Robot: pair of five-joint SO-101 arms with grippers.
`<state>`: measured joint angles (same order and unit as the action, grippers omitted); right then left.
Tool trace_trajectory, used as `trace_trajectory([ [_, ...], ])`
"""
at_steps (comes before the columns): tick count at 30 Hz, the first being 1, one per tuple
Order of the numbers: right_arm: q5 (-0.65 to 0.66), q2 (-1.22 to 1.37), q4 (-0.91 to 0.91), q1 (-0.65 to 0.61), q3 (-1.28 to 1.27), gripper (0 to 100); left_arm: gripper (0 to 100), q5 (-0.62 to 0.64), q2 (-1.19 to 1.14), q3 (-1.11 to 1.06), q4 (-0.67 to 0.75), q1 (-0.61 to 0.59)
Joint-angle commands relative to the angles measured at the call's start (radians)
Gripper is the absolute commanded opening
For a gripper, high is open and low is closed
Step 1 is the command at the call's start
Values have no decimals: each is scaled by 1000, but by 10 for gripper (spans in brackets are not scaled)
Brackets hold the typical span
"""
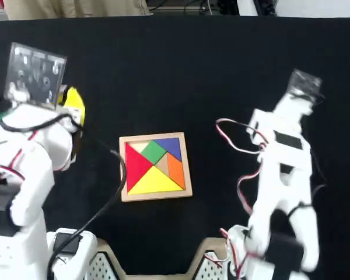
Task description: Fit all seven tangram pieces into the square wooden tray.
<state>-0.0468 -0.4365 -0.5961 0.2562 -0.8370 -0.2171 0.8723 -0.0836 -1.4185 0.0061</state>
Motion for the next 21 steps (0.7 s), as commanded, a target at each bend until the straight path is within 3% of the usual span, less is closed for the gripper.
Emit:
trace_trajectory([
  [1, 58, -222, -150, -101, 65, 15, 40, 20, 233, -412, 238, -79],
  [9, 124, -625, -318, -193, -27, 17, 40, 95, 529, -855, 391, -147],
  [16, 166, -947, -308, -207, -283, 18, 40, 97, 692, -1152, 588, -226],
  [21, 166, -1136, -187, -206, -487, 18, 41, 97, 766, -1305, 687, -228],
])
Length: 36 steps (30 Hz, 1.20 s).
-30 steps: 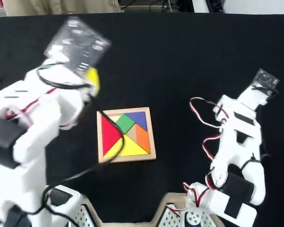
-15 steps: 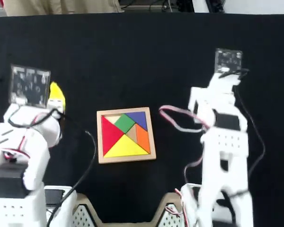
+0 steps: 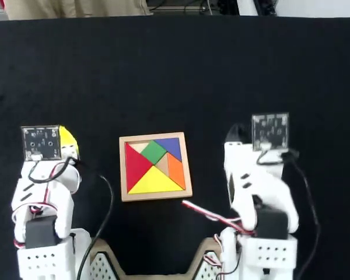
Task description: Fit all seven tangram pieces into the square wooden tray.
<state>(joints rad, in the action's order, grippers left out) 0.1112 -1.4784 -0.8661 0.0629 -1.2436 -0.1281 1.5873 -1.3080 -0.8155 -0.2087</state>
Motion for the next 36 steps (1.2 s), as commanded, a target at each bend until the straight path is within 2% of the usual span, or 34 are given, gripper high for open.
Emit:
trace_trajectory([
  [1, 8, -120, 112, -12, -124, 18, 41, 8, 61, -110, 109, -13],
  [11, 8, -236, 307, -8, -418, 18, 44, 2, 84, -403, 353, -10],
  [21, 8, -231, 295, -5, -450, 18, 42, 2, 92, -400, 226, -19],
  [25, 8, -231, 155, -11, -450, 18, 41, 6, 92, -400, 118, -13],
  [29, 0, -231, -41, -5, -450, 18, 41, 8, 92, -400, -77, -8],
  [32, 0, -239, -186, -3, -450, 18, 43, 8, 94, -400, -133, -18],
  [36, 0, -239, -256, -6, -450, 18, 44, 8, 94, -400, -226, -8],
])
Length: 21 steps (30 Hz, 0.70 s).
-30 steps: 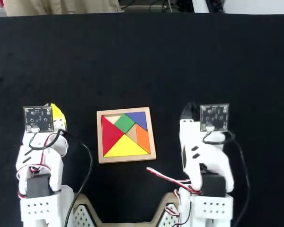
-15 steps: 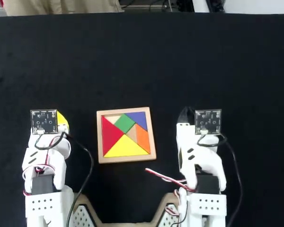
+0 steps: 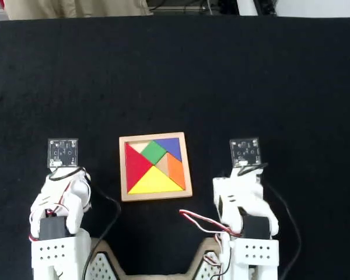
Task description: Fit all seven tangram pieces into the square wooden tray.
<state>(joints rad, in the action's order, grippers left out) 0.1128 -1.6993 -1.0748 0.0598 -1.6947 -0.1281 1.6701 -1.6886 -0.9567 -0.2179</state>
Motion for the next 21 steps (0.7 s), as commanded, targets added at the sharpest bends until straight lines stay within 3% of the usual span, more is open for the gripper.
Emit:
trace_trajectory([
  [1, -2, -18, -63, -3, 1, 18, 44, 8, 11, -19, -101, 1],
  [6, -2, -19, -138, -3, 1, 16, 44, 5, 11, -19, -120, -8],
  [21, 0, -19, -140, -2, 2, 15, 40, 5, 11, -19, -121, -8],
])
